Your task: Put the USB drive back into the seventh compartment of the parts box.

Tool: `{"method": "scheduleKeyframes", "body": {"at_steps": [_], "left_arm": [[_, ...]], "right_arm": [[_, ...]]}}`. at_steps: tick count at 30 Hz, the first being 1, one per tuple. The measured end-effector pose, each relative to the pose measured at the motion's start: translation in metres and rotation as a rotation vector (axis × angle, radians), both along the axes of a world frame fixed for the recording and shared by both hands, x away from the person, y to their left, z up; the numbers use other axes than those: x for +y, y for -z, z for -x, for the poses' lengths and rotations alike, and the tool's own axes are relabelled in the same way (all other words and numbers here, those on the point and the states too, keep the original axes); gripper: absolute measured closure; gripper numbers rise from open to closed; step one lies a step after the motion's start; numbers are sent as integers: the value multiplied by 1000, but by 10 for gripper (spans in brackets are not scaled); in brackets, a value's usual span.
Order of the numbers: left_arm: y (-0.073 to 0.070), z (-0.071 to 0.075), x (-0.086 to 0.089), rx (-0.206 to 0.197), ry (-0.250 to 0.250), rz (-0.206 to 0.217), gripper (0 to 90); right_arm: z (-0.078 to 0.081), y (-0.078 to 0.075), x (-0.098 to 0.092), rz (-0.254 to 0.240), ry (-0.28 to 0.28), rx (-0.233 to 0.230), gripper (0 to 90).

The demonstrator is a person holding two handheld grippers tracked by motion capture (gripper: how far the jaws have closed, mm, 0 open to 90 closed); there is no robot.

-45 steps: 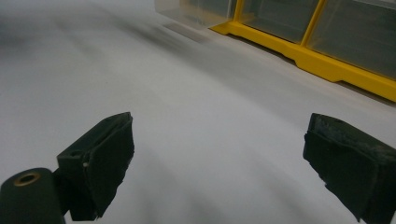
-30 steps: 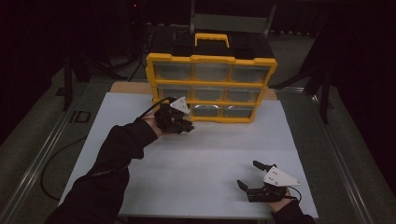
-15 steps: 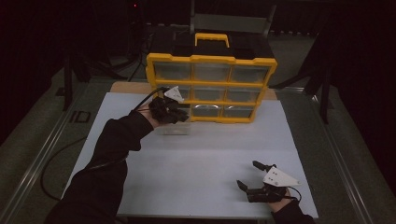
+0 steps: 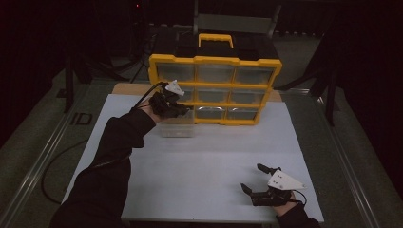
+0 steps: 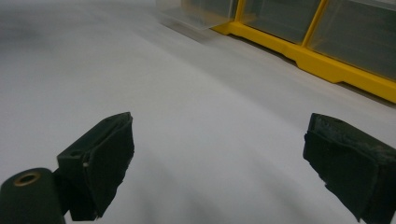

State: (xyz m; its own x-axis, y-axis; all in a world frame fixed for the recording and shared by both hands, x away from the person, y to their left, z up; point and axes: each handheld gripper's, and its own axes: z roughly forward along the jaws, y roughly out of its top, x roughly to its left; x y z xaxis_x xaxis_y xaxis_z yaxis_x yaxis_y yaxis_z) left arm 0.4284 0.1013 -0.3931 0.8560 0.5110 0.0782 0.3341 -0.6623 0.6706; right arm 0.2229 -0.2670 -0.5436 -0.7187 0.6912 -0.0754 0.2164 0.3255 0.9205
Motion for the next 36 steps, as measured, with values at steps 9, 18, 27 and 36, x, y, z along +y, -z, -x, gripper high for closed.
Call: {"method": "scheduleKeyframes", "body": {"at_steps": [9, 18, 27, 36], "left_arm": [[9, -9, 1, 0, -81, 11, 796], [20, -12, -3, 2, -97, -7, 796], [31, -16, -6, 24, -101, -19, 796], [43, -21, -8, 64, -97, -56, 795]], "right_arm": [[0, 0, 0, -3, 0, 2, 87], [0, 0, 0, 1, -2, 1, 87], [0, 0, 0, -2, -3, 1, 87], [0, 0, 0, -4, -2, 3, 87]]}}
